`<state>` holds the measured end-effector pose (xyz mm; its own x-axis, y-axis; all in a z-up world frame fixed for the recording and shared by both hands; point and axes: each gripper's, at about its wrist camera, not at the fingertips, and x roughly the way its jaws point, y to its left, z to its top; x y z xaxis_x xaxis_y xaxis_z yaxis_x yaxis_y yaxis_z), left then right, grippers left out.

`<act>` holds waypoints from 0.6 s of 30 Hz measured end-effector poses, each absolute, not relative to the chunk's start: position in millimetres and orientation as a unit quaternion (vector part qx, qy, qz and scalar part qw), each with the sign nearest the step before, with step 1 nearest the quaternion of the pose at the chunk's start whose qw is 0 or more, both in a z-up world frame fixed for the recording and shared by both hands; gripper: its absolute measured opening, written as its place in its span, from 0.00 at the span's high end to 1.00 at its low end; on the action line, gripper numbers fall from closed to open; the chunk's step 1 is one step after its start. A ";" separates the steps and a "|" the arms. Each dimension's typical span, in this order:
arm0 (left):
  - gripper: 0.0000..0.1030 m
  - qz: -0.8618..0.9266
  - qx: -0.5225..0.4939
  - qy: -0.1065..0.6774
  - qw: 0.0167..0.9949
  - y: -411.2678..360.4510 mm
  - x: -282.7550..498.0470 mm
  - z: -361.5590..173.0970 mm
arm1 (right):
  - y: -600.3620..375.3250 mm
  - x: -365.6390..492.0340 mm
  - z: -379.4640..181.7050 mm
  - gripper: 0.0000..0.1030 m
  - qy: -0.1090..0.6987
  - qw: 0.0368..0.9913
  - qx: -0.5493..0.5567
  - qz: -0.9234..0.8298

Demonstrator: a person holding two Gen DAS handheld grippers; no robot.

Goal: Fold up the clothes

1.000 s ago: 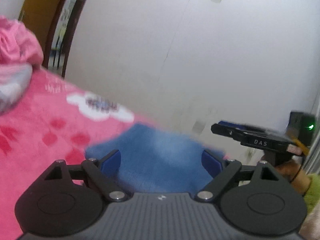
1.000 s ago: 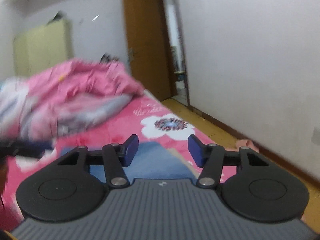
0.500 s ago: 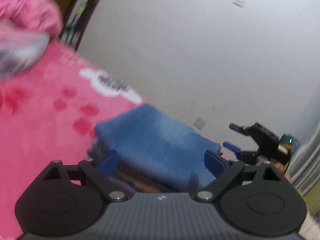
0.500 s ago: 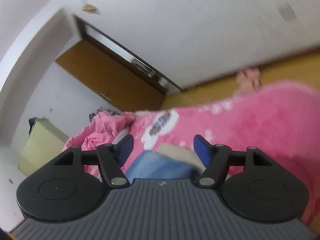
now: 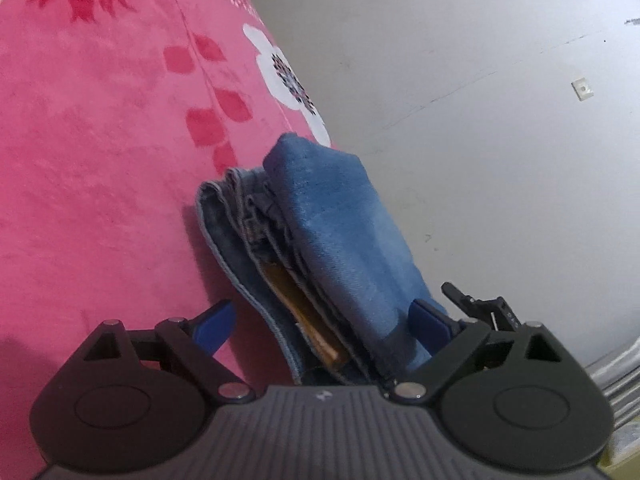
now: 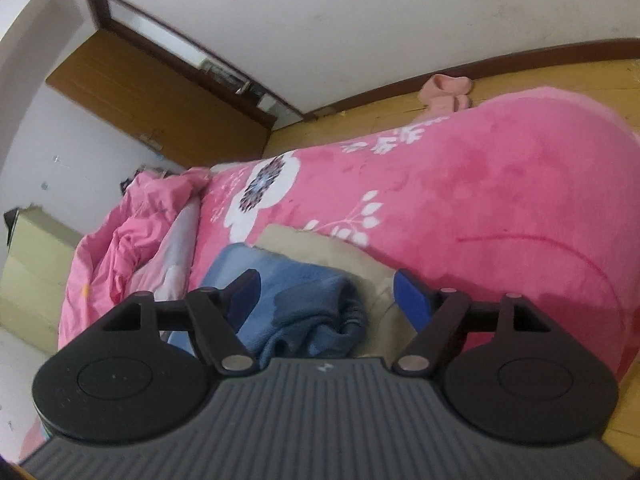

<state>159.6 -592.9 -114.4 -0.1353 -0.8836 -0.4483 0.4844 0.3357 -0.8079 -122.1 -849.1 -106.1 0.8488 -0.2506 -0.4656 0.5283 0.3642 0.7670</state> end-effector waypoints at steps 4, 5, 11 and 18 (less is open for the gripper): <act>0.10 -0.553 -0.188 0.524 0.620 -597.5 155.8 -114.6 | -839.8 -108.7 -95.0 0.27 0.148 0.830 0.489 -0.224; 0.10 -0.555 -0.189 0.526 0.616 -599.4 155.4 -115.9 | -842.0 -106.3 -98.6 0.27 0.156 0.825 0.492 -0.231; 0.21 -0.559 -0.188 0.527 0.612 -601.7 155.9 -115.3 | -849.9 -96.3 -107.3 0.28 0.151 0.817 0.515 -0.210; 0.37 -0.565 -0.186 0.518 0.615 -607.7 153.8 -111.9 | -852.7 -79.6 -108.6 0.41 0.182 0.829 0.487 -0.206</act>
